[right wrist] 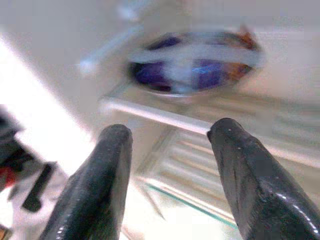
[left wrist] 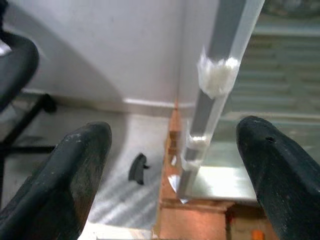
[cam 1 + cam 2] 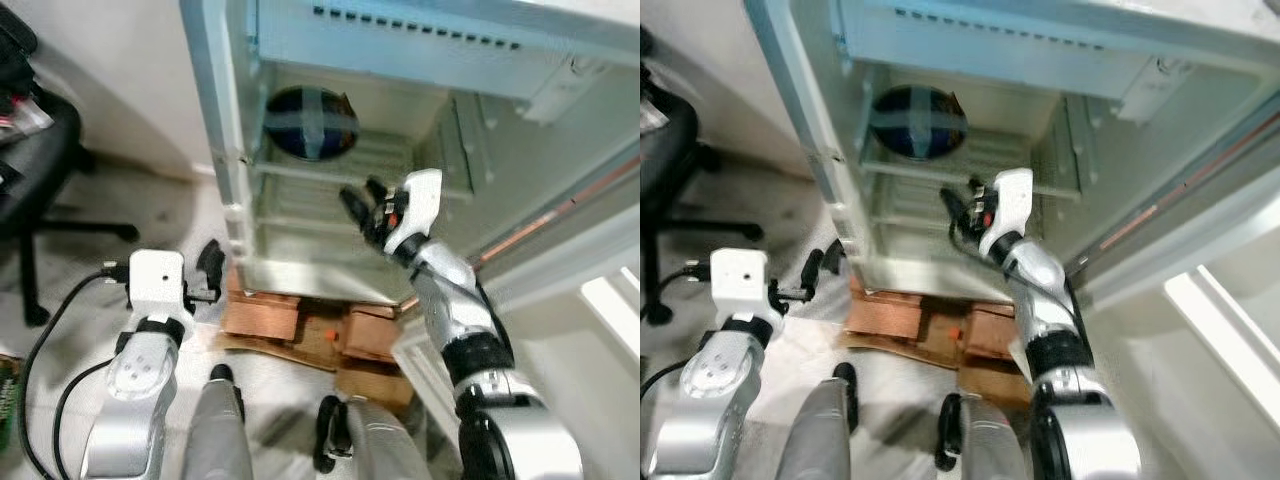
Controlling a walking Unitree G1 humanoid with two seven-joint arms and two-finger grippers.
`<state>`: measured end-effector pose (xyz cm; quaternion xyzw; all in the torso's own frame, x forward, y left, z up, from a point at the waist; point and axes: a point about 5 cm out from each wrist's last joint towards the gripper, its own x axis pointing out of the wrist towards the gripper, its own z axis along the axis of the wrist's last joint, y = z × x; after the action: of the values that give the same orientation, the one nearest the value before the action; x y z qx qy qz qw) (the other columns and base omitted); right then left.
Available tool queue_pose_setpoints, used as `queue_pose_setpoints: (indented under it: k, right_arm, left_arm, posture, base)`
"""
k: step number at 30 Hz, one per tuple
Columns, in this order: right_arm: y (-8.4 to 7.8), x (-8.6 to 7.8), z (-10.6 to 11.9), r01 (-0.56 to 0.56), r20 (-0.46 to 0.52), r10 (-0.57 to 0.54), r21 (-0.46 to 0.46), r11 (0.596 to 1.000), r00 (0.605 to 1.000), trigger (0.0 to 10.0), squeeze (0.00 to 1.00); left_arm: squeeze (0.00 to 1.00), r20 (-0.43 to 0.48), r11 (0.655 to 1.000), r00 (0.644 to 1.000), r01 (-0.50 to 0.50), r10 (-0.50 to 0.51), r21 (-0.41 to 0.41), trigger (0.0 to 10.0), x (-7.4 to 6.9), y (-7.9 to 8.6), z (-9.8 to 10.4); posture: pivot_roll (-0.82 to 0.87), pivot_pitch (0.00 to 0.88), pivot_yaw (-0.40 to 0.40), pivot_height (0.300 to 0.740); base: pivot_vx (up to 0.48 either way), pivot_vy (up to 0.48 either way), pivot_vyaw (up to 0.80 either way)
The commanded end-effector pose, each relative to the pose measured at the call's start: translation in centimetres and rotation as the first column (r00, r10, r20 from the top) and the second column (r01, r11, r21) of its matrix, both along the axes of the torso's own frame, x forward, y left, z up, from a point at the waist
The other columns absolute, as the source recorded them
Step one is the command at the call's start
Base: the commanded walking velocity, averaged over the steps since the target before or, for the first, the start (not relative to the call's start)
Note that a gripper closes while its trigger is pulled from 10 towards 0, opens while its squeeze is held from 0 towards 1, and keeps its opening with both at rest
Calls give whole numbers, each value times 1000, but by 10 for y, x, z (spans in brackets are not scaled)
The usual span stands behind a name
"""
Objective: Restocking fridge
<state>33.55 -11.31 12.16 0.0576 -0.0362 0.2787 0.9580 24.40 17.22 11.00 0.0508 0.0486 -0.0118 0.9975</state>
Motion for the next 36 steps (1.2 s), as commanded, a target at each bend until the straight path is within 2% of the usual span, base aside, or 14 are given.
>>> queue_pose_setpoints:
  k: [1,3,6,8,11,20,26,28,29,30,32,33,34,36]
  right_arm:
    - [-7,-18,-2,22,51,-21,-28,999,999,10000,1000]
    - [-8,-20,-4,37,52,-35,-27,999,998,10000,1000]
    - [-22,-30,-13,177,26,-176,-17,984,984,10000,1000]
    - [-35,-40,-19,292,11,-292,-8,956,956,10000,1000]
    - [-45,-51,-25,396,-33,-396,15,918,918,10000,1000]
    - [-54,-72,-40,468,-78,-473,-75,880,877,10000,996]
    - [-60,-86,-50,498,-130,-506,-91,862,853,10000,929]
    - [-58,-85,-50,493,-136,-501,-89,865,855,10000,498]
    - [-58,-85,-50,493,-136,-501,-89,865,855,10000,498]
    - [-57,-83,-49,487,-134,-495,-90,869,858,10000,196]
    - [-57,-83,-48,484,-130,-492,-86,871,861,10000,184]
    - [-57,-82,-45,483,-121,-490,-89,871,863,10000,63]
    - [-58,-81,-45,484,-122,-492,-91,870,862,10000,0]
    - [-59,-81,-45,486,-123,-494,-91,869,861,10000,0]
  left_arm:
    - [0,15,999,999,49,-49,-5,10000,3,-8,-3]
    - [0,20,998,998,56,-55,-8,10000,5,-8,-3]
    - [0,28,997,997,69,-68,-22,10000,12,-9,-5]
    - [0,24,997,997,68,-67,-37,10000,16,-9,-10]
    - [0,15,996,998,66,-65,-52,10000,18,-8,-14]
    - [0,14,995,996,92,-92,-47,10000,19,-10,-19]
    - [0,2,996,997,74,-74,-41,10000,14,-4,-25]
    - [0,0,995,996,84,-84,-48,10000,13,-8,-26]
    - [0,0,995,996,84,-84,-48,10000,13,-8,-26]
    - [0,1,995,996,89,-89,-49,10000,13,-10,-26]
    - [0,1,994,996,92,-93,-50,10000,12,-11,-26]
    - [0,3,994,995,96,-96,-53,10000,12,-12,-27]
    - [0,3,994,995,97,-97,-54,10000,12,-13,-27]
    - [0,2,994,995,96,-96,-55,10000,12,-13,-27]
  posture:
    - [109,32,-87,740]
    - [108,25,-84,740]
    - [96,0,-74,740]
    - [88,0,-71,740]
    - [70,0,-63,740]
    - [51,0,-51,740]
    - [45,0,-50,740]
    - [43,0,-51,740]
    - [43,0,-51,740]
    - [43,0,-51,740]
    - [42,0,-52,740]
    - [41,0,-52,740]
    - [40,0,-52,740]
    - [40,0,-52,740]
  base:
    - [0,0,0]
    - [0,0,0]
    - [0,0,0]
    - [0,0,0]
    - [0,0,0]
    - [0,84,0]
    - [0,252,-702]
    - [0,255,-200]
    - [0,259,0]
    - [0,255,0]
    - [0,255,0]
    - [0,251,0]
    - [0,255,0]
    - [0,255,0]
